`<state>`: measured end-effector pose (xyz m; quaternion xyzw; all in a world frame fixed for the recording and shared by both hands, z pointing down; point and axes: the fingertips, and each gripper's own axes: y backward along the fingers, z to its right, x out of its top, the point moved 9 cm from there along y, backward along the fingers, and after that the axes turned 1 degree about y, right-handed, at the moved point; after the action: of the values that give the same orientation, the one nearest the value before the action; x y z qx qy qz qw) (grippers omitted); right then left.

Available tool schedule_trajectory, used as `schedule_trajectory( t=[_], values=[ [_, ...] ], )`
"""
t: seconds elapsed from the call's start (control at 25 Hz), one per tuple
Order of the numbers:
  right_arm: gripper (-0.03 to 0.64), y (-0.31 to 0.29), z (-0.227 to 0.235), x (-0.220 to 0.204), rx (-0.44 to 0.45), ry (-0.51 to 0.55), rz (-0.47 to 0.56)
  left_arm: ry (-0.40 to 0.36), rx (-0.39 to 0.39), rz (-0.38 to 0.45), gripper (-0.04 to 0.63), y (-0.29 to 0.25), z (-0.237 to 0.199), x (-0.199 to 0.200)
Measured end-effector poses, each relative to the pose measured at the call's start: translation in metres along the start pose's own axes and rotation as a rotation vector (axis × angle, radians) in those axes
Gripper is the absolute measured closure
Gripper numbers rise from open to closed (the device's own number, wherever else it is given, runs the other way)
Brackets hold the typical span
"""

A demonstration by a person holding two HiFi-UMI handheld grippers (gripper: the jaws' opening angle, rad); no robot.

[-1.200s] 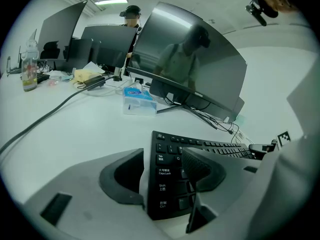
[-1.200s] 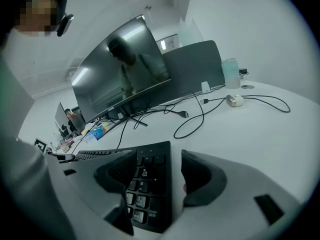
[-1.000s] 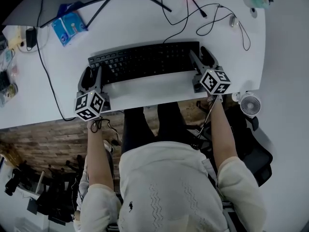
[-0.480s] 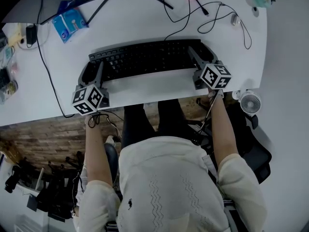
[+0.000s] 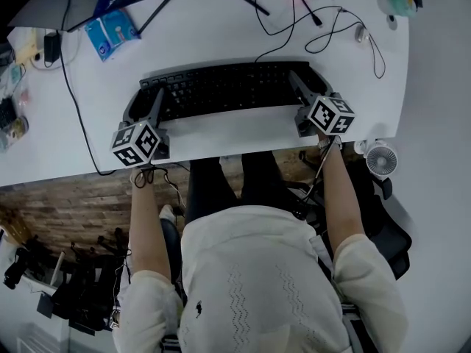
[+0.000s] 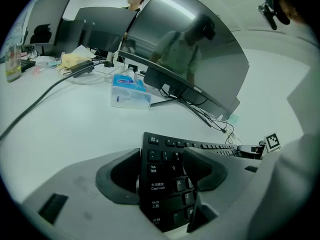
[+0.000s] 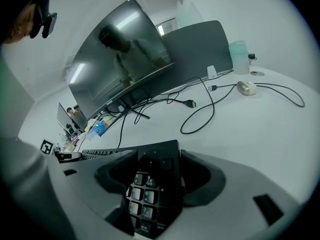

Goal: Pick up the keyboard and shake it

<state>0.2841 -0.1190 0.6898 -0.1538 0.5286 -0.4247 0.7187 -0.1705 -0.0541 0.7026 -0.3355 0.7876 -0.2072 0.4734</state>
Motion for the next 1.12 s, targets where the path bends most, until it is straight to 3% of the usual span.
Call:
schedule_trajectory(
  t=[0.6, 1.12],
  values=[
    [0.345, 0.000, -0.005, -0.004, -0.048, 0.010, 0.026, 0.005, 0.013, -0.013, 0.331, -0.004, -0.001, 0.002],
    [0.344, 0.004, -0.012, -0.011, -0.098, -0.006, 0.077, -0.017, 0.077, 0.060, 0.330, 0.003, 0.005, -0.002]
  ],
)
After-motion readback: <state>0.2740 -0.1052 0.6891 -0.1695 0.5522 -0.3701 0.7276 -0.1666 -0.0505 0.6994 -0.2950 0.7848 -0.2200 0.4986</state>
